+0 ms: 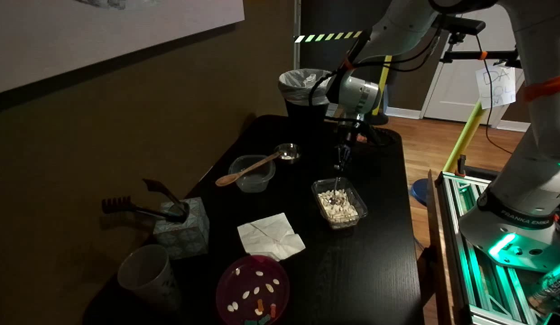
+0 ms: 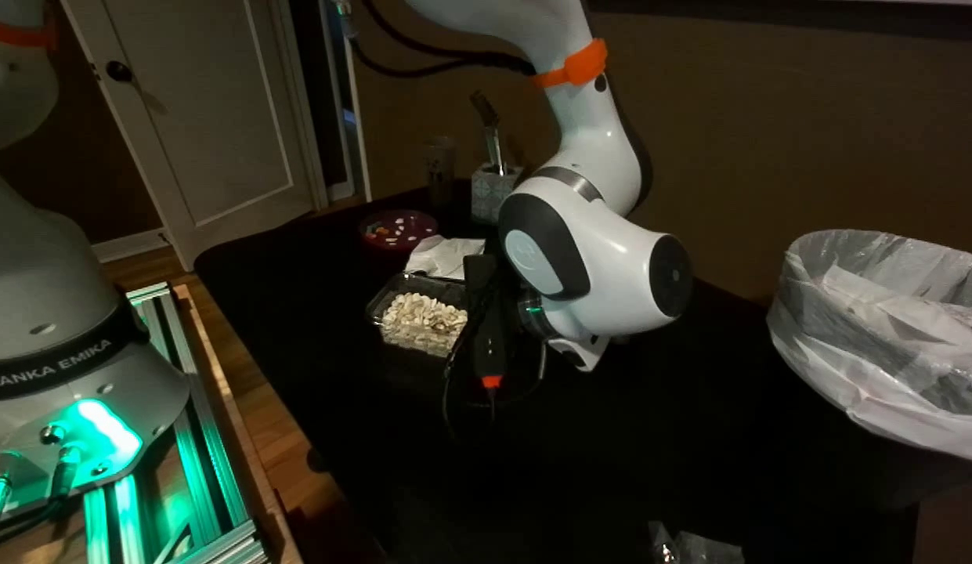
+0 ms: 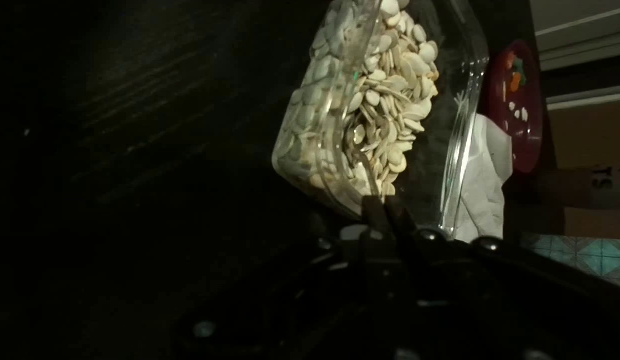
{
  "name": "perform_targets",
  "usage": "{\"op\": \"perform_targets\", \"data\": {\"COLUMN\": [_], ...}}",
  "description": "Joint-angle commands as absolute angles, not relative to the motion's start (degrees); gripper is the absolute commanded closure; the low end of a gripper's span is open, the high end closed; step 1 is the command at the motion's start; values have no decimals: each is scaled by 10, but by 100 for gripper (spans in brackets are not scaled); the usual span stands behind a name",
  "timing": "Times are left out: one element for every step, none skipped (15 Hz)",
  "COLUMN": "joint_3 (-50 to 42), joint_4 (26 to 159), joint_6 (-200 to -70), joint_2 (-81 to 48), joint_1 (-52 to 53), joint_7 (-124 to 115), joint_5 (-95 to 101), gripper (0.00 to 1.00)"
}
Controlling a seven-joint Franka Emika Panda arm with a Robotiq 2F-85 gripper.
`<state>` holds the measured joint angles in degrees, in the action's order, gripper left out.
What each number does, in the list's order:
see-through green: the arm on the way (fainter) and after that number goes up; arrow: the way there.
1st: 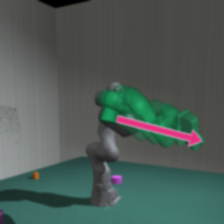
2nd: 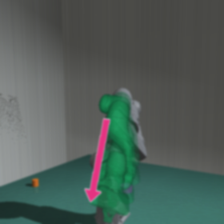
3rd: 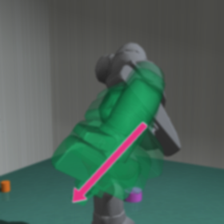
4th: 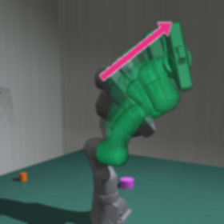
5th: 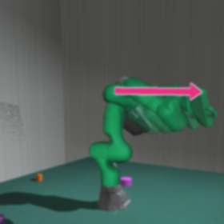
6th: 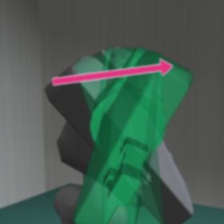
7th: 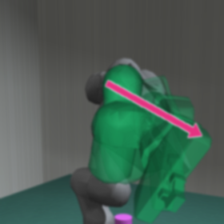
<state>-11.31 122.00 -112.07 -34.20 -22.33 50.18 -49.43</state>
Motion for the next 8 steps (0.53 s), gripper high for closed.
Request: {"op": "perform_targets", "data": {"joint_3": [-112,-111,-109,-108,-107,-104,-102,-97], "joint_4": [1155,1142,1129,1117,1106,1096,1087,1077], "joint_6": [-1083,-1066,-1045,-1026,-1013,-998,-982,-965], "joint_2": [-418,-427,-434,-442,-448,-456,-463,-469], "joint_1": [-218,-219,-222,-225,-227,-229,-233,-238], "joint_7": [422,402,384,367,353,343,337,336], "joint_5": [-452,-445,-438,-429,-421,-415,-411,-409], "gripper": [99,99,99,99,99,99,99,99]}}
